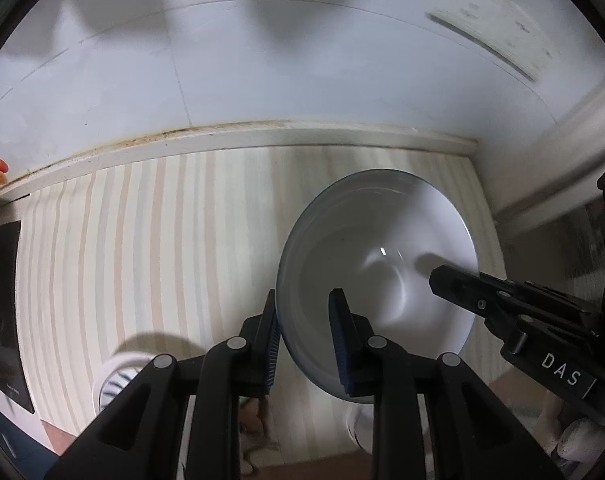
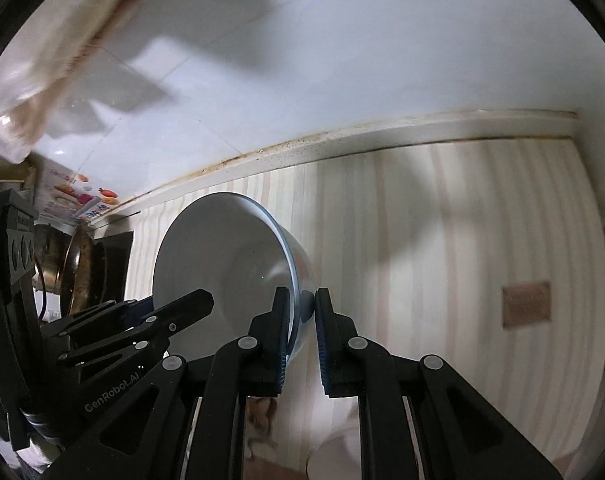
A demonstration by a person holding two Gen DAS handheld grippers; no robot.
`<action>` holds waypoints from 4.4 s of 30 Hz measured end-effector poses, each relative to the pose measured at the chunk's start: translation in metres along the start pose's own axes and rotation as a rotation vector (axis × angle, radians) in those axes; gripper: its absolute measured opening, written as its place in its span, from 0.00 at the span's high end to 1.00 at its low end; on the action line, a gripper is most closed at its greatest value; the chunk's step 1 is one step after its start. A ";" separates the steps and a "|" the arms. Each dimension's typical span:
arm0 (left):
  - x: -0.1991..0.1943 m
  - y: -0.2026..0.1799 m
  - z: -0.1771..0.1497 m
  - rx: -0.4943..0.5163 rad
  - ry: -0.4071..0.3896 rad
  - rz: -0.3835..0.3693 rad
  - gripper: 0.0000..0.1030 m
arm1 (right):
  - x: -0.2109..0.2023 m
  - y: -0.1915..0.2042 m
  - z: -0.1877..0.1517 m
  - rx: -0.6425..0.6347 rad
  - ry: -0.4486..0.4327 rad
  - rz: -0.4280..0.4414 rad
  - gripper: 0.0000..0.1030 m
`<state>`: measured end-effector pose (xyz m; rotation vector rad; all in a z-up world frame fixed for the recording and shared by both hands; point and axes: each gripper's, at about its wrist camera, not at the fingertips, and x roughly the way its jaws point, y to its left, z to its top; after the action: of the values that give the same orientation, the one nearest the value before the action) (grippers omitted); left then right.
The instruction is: Organize plates and bowls
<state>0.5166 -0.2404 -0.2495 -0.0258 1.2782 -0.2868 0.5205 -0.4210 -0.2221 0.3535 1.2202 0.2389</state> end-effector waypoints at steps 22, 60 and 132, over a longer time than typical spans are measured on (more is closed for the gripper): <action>0.043 -0.073 -0.110 0.155 0.216 -0.034 0.80 | -0.036 -0.081 -0.161 0.123 0.104 -0.075 0.86; 0.034 -0.072 -0.125 0.196 0.193 0.049 0.80 | -0.009 -0.091 -0.165 0.137 0.151 -0.108 0.86; 0.147 -0.044 -0.104 0.014 0.434 -0.256 0.38 | 0.089 -0.153 -0.186 0.281 0.191 0.210 0.31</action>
<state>0.4472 -0.3018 -0.4099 -0.1216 1.7073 -0.5427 0.3730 -0.5039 -0.4148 0.7178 1.4092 0.2870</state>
